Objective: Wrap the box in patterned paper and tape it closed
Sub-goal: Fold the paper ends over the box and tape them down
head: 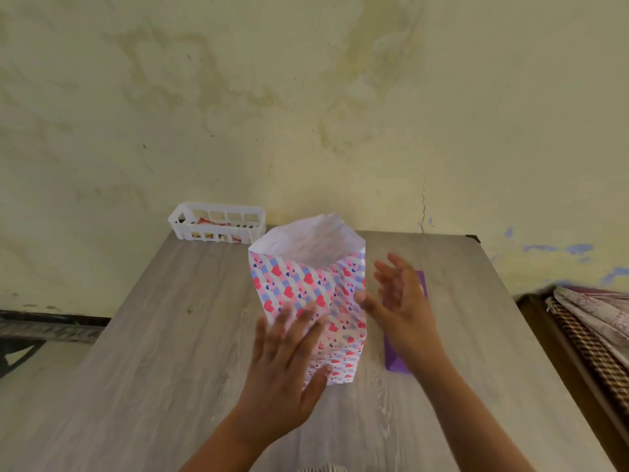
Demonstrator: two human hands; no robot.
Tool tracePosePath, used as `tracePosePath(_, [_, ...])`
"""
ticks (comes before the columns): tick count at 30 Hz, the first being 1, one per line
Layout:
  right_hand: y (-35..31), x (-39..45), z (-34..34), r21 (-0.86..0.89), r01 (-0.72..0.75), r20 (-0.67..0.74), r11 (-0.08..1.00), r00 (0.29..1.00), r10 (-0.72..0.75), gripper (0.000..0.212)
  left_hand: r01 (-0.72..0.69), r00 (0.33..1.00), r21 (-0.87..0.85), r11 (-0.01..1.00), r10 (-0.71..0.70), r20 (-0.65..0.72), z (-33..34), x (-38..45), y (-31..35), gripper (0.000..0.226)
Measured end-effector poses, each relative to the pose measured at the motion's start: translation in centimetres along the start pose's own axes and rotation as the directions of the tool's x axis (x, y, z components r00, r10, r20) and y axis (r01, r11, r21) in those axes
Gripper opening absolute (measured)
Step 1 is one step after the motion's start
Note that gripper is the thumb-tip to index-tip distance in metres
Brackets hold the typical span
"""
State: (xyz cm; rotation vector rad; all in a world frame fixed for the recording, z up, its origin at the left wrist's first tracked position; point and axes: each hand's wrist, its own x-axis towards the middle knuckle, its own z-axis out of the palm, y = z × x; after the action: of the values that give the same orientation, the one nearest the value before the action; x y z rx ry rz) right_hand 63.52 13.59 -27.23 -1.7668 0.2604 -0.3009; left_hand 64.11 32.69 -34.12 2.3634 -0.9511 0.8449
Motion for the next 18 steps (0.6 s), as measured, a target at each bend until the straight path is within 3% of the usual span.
tracePosePath(3, [3.1,-1.1,2.1,-0.053,-0.086,0.085,0.995,0.992,0.09,0.11,0.254,0.929,-0.269,0.929,-0.312,-0.199,-0.2,-0.5,0.2,0.071])
tracePosePath(4, [3.7,-1.1,2.6,-0.054,-0.096,0.091,0.994,0.991,0.101,0.108,0.377,0.868,-0.418,0.826,-0.473,-0.152,-0.2,-0.4,0.0,0.082])
tracePosePath(6, [4.5,-1.0,3.1,-0.062,-0.104,0.093,0.993,0.99,0.11,0.094,0.6,0.707,-0.6,0.529,-0.701,0.09,0.0,0.4,-0.3,0.101])
tracePosePath(7, [4.6,-1.0,3.4,-0.065,-0.11,0.093,0.992,0.989,0.116,0.086,0.66,0.655,-0.614,0.433,-0.732,0.188,0.4,0.7,-0.5,0.102])
tracePosePath(9, [4.9,-1.4,3.9,-0.08,-0.122,0.095,0.989,0.987,0.13,0.076,0.702,0.613,-0.635,0.323,-0.728,0.307,1.4,0.9,-0.8,0.09])
tracePosePath(12, [4.6,-1.9,4.4,-0.109,-0.146,0.115,0.983,0.981,0.159,0.066,0.75,0.534,-0.603,0.271,-0.786,0.312,1.8,1.8,-0.6,0.051])
tracePosePath(17, [4.6,-2.2,4.7,-0.224,-0.128,0.105,0.966,0.983,0.154,0.067,0.738,0.502,-0.595,0.319,-0.849,0.168,1.3,3.1,-1.1,0.007])
tracePosePath(18, [4.6,-2.3,4.7,-0.237,-0.121,0.1,0.964,0.984,0.148,0.065,0.743,0.493,-0.585,0.325,-0.857,0.15,1.3,3.3,-1.2,0.007])
